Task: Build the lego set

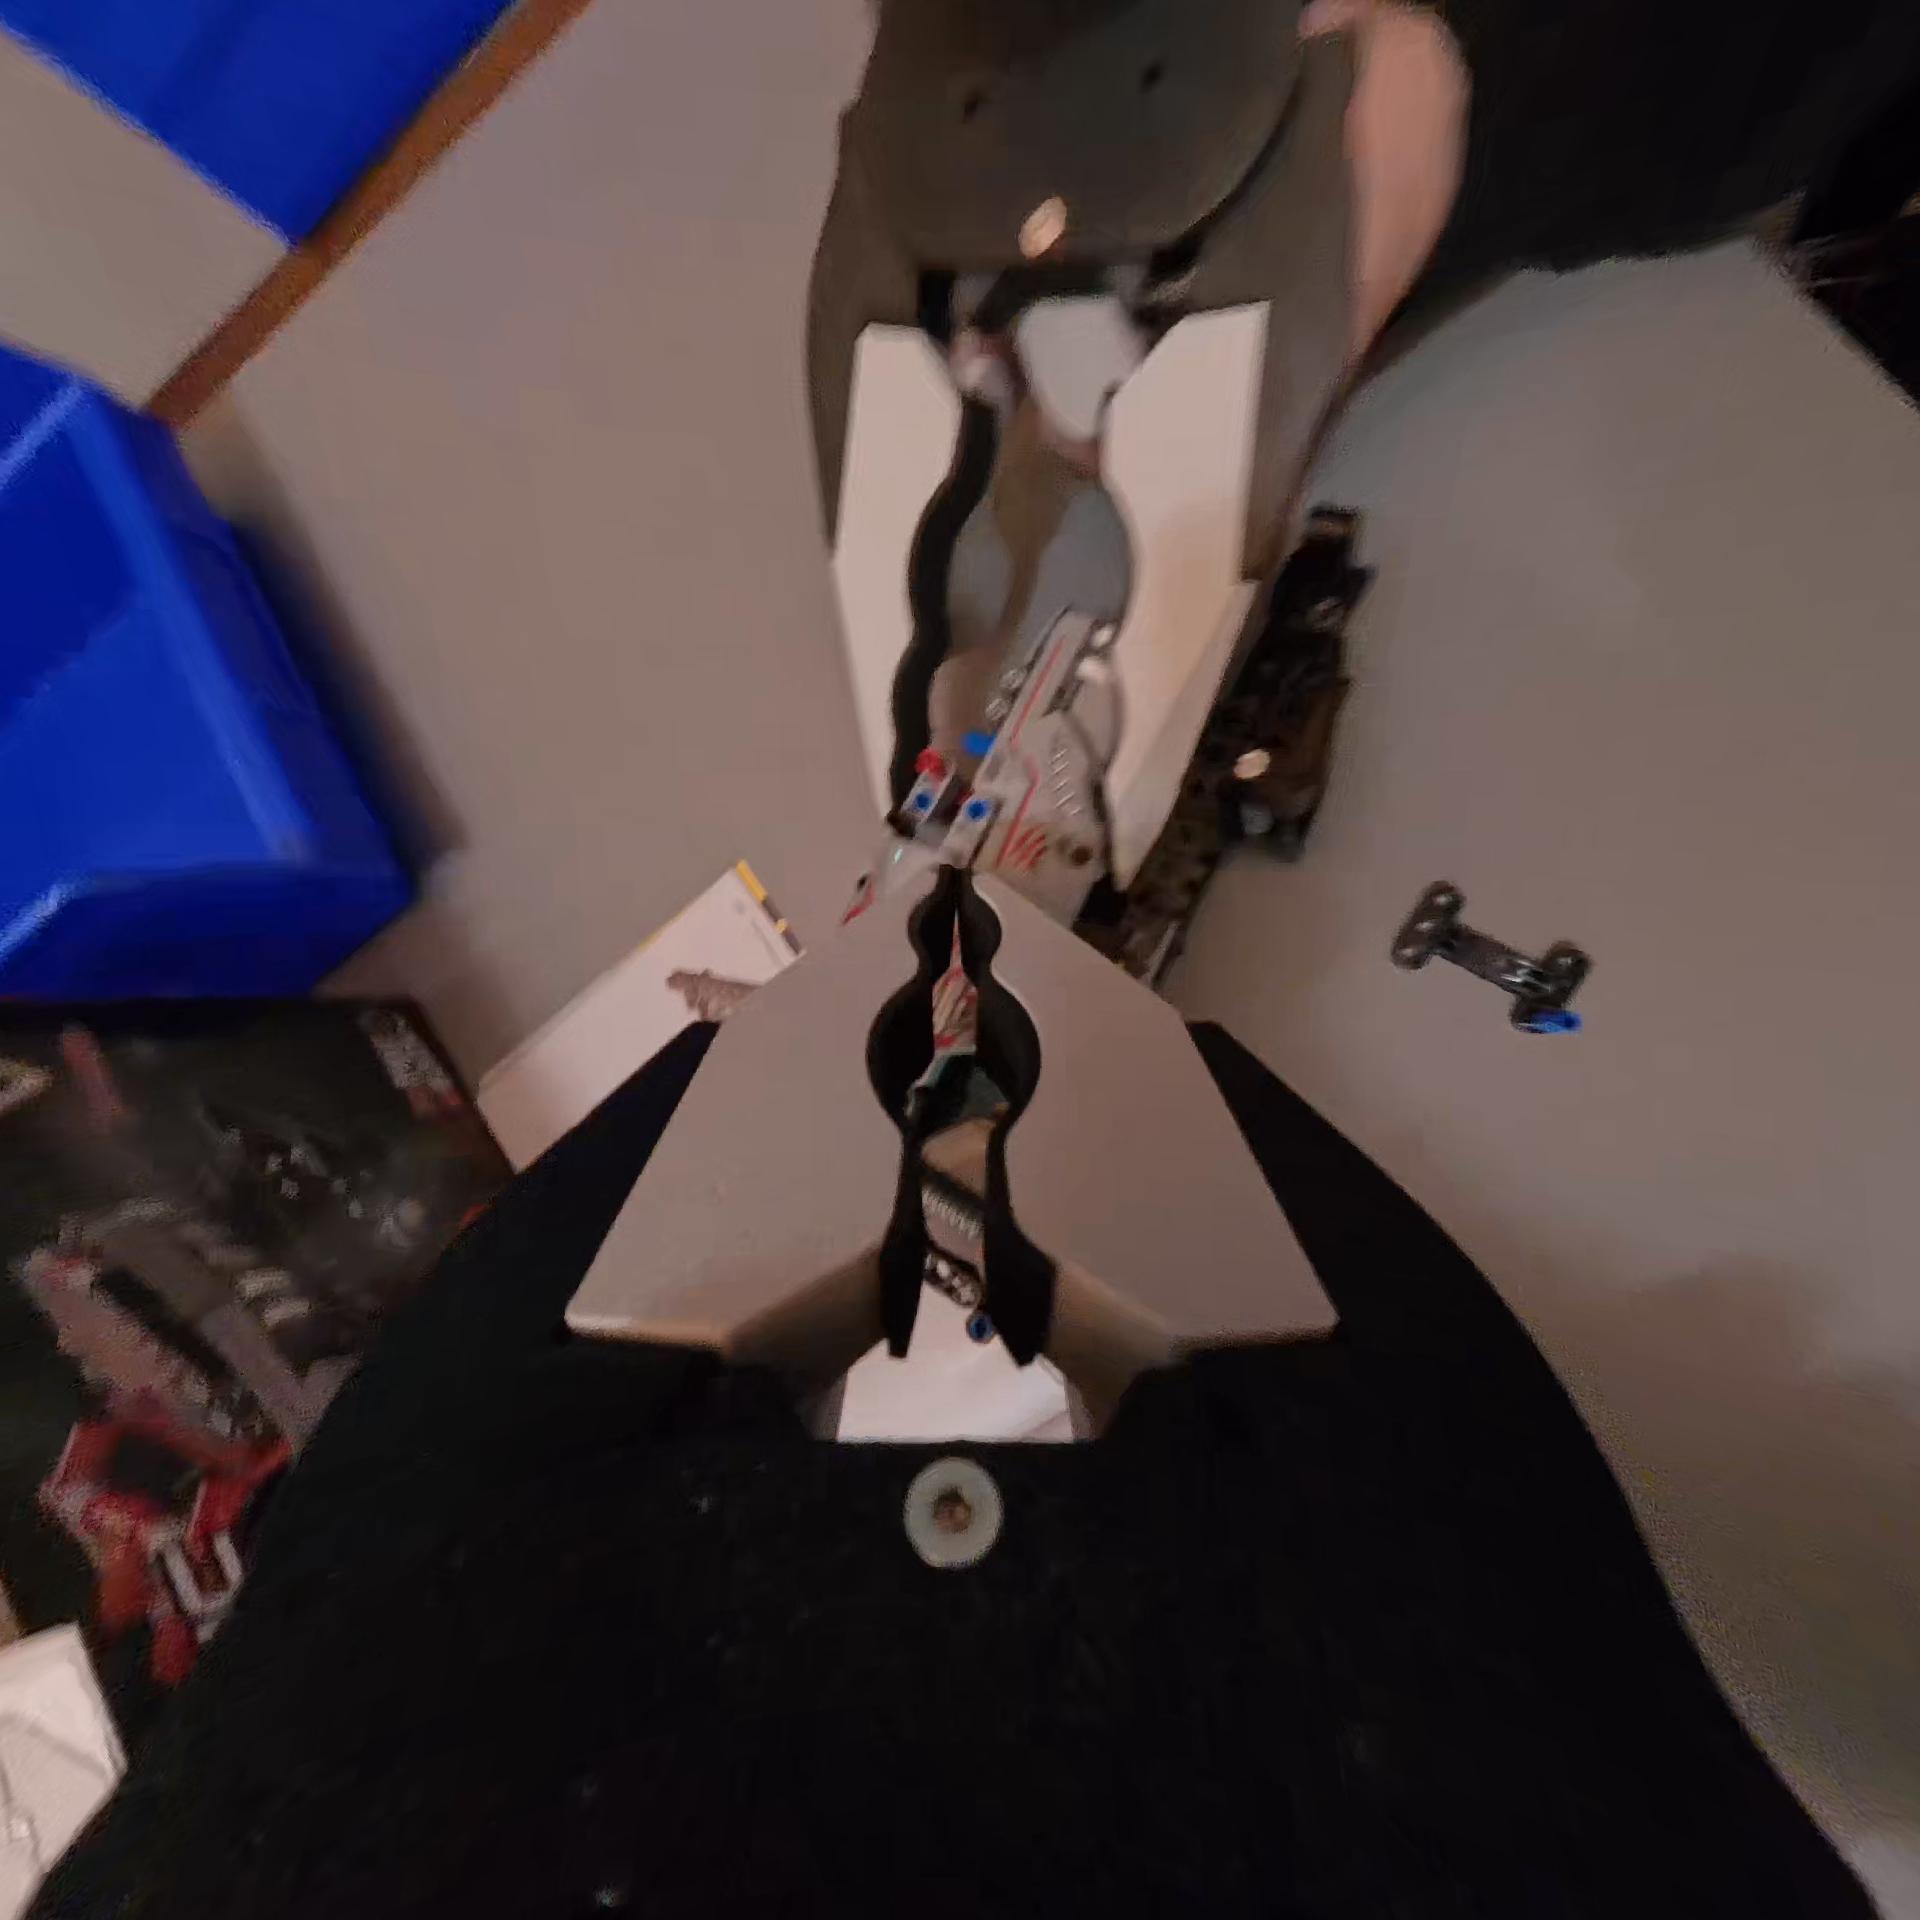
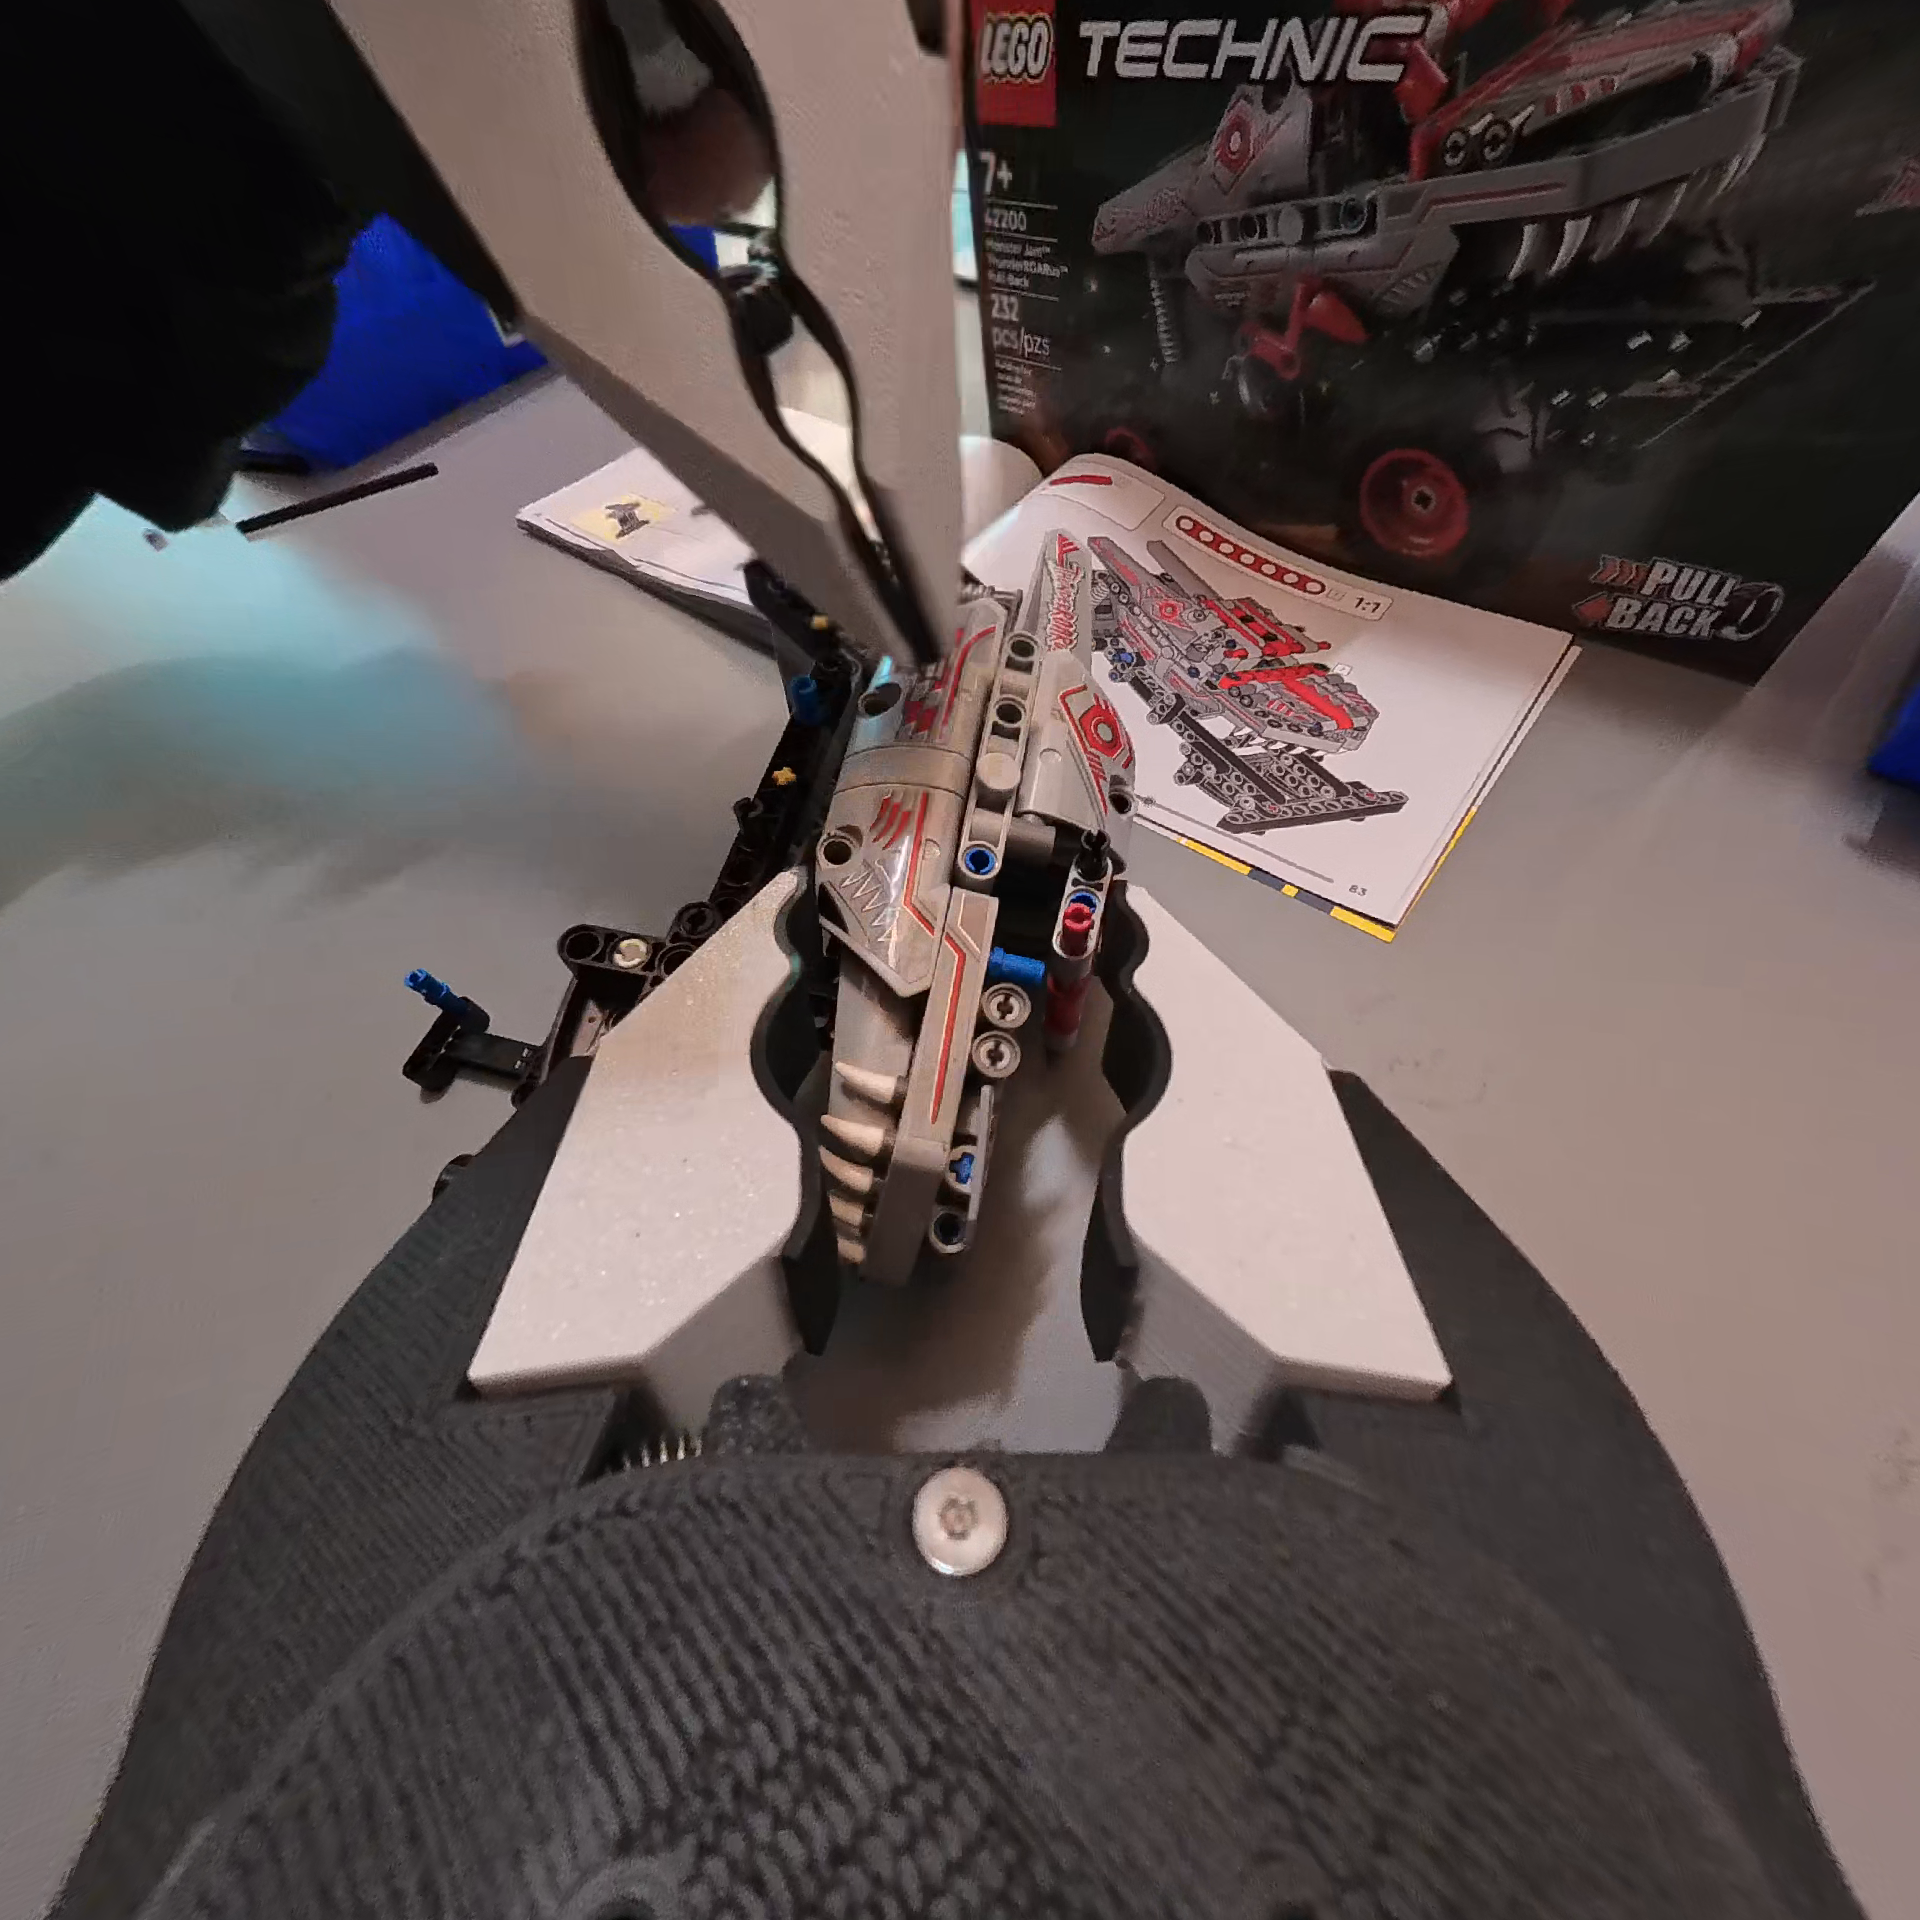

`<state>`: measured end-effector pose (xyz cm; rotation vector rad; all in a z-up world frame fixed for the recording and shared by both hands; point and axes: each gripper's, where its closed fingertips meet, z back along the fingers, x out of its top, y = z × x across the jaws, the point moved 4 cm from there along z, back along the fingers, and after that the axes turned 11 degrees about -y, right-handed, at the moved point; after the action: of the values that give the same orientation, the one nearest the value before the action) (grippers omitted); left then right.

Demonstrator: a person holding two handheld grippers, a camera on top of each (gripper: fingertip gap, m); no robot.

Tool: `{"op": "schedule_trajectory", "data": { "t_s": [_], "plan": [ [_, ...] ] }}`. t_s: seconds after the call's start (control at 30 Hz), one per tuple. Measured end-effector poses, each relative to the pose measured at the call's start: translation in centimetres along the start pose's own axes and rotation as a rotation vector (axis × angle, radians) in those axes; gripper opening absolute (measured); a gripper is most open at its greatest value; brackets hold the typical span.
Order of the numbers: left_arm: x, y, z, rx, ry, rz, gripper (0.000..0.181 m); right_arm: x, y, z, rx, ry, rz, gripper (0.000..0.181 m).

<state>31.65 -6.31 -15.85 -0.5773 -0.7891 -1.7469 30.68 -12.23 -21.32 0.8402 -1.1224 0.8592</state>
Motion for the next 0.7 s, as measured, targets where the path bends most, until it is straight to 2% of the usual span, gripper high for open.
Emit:
{"op": "schedule_trajectory", "data": {
  "t_s": [0.03, 0.17, 0.23, 0.47, 0.7],
  "plan": [
    [0.3, -0.7, -0.1, -0.052, 0.004, -0.014, 0.0, 0.0, 0.0, 0.0, -0.001, -0.001, 0.003, 0.054],
    [-0.7, -1.7, -1.4, -0.16, 0.176, -0.07, 0.0, 0.1, 0.0, 0.0, -0.002, -0.003, 0.008, 0.053],
    [-0.2, -1.9, -1.7, -0.196, 0.189, -0.074, 0.0, 0.1, 0.1, 0.0, -0.004, -0.004, 0.015, 0.054],
    [0.0, -1.9, -2.2, -0.218, 0.314, -0.165, 0.0, 0.1, 0.1, 0.0, -0.011, -0.005, 0.03, 0.053],
    [0.2, -1.9, -2.5, -0.29, 0.428, -0.168, 0.0, 0.0, 0.2, -0.1, -0.006, 0.001, 0.036, 0.053]
  ]
}}
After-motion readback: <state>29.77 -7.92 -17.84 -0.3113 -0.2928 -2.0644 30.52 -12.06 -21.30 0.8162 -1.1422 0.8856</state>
